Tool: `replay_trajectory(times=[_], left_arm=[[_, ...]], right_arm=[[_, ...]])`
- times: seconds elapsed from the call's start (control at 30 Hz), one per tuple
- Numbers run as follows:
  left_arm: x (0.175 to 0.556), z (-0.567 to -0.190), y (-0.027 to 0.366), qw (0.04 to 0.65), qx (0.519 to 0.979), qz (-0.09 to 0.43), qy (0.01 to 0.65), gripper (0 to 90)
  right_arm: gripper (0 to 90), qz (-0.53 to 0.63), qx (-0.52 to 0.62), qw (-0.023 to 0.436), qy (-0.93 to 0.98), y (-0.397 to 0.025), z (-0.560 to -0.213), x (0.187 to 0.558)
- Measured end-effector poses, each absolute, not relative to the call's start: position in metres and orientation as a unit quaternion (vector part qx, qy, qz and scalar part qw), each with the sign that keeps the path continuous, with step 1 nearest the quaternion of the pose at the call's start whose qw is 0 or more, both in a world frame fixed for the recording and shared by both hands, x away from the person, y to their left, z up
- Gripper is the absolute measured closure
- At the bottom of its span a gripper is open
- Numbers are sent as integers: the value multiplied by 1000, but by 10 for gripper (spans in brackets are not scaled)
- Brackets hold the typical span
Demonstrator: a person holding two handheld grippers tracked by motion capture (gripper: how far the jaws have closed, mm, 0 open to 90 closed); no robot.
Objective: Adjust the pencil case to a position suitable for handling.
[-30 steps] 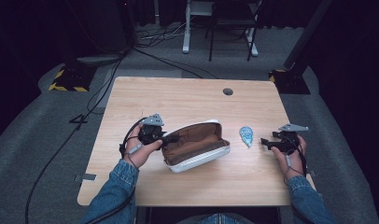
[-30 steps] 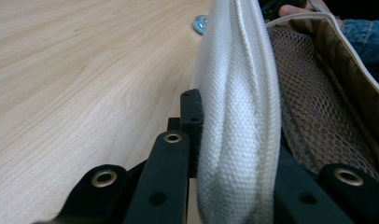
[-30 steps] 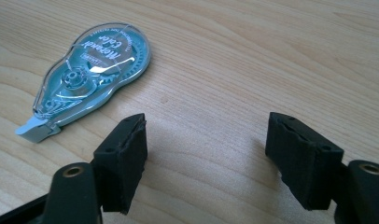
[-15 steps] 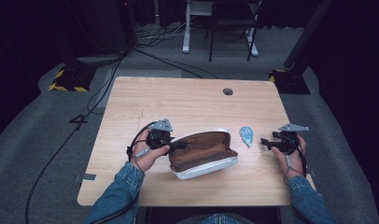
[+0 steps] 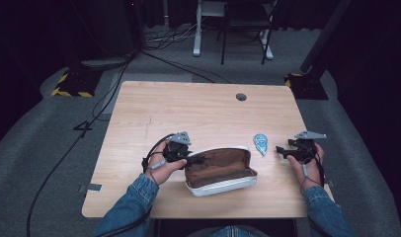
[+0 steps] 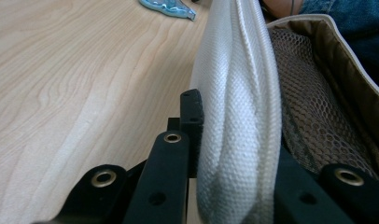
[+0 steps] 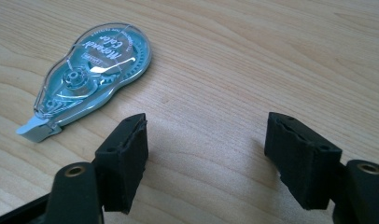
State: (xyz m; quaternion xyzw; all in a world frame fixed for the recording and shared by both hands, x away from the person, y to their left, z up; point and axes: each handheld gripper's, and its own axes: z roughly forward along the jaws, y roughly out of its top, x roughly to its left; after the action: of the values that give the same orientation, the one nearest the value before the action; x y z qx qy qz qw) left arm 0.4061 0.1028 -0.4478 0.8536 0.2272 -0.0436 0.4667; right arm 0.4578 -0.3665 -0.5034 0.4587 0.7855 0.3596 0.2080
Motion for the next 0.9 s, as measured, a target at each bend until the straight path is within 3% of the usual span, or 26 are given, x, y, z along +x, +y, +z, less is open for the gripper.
replay_trajectory(times=[0.53,0.6,0.67,0.7,0.77,0.9], left_arm=[[409,-463,98,441,865,-49,234,792],[409,-463,98,440,865,-48,236,734],[409,-463,97,440,864,-50,240,611],[409,-463,97,440,863,-50,243,611],[409,-463,96,438,864,-37,243,482],[409,-459,96,439,865,-16,243,332]], right_arm=[[311,360,458,208,786,-366,-503,458],[311,360,458,208,786,-366,-503,458],[311,360,458,208,786,-366,-503,458],[311,360,458,208,786,-366,-503,458],[311,360,457,208,786,-366,-503,458],[311,360,458,208,786,-366,-503,458]])
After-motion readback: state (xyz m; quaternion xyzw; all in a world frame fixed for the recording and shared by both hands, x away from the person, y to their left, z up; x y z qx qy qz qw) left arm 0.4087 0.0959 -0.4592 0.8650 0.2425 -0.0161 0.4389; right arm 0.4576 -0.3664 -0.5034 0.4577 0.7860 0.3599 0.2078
